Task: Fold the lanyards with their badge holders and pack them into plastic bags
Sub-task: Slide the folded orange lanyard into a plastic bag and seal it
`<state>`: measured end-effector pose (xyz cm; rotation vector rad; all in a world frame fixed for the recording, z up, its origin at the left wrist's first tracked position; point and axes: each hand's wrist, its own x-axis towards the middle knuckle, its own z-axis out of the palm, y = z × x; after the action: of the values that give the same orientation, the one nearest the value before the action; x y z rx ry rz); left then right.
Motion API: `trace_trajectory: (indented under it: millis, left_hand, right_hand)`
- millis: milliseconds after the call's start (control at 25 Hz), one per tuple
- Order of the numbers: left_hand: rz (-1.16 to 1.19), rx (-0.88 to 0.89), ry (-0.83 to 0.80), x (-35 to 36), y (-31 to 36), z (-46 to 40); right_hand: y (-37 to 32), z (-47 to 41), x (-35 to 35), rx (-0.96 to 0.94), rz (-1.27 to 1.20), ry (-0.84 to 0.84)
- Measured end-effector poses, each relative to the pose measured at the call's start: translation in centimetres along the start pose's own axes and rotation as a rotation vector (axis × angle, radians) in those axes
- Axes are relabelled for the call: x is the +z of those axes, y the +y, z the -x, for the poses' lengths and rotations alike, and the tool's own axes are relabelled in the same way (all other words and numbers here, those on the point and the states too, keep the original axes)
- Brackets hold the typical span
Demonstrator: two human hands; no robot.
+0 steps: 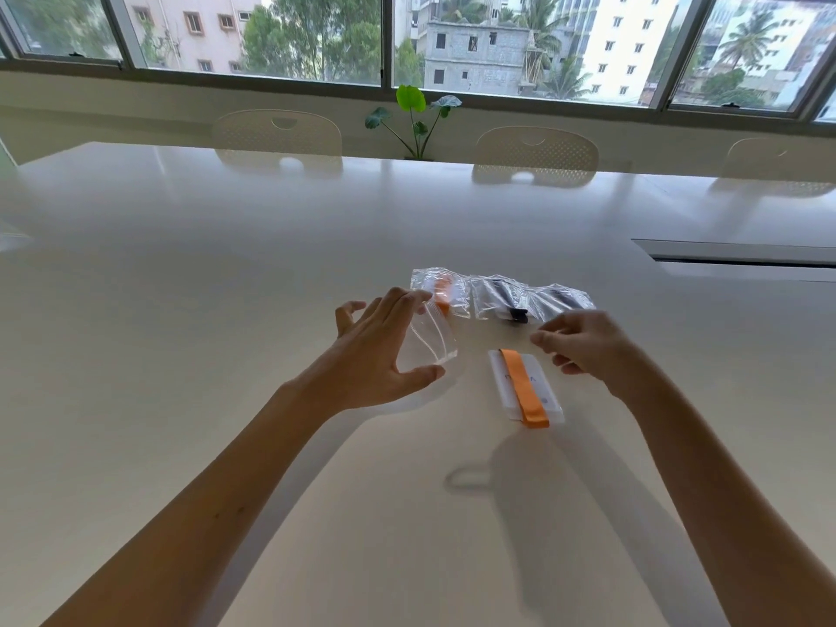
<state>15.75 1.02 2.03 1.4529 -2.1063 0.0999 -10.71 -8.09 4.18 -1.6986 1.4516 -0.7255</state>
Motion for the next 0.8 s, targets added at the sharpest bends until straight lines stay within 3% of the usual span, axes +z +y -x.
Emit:
trace_trajectory:
  millis: [120,400,800]
  left_hand:
    - [0.005,-0.002,-0.024,0.8,0.5,-0.3]
    - [-0.003,-0.032,-0.032,1.6,1.0,-0.6]
    - [-0.090,-0.015,0.010,1.6,2.5,-0.1]
  right_hand:
    - [2.1,0.3,0.1,0.148,0.118,-0.072]
    - [1.3,0.0,0.9,0.161,0.307,-0.120]
    - [0.1,1.0,1.3,0.183,0.048,-0.247]
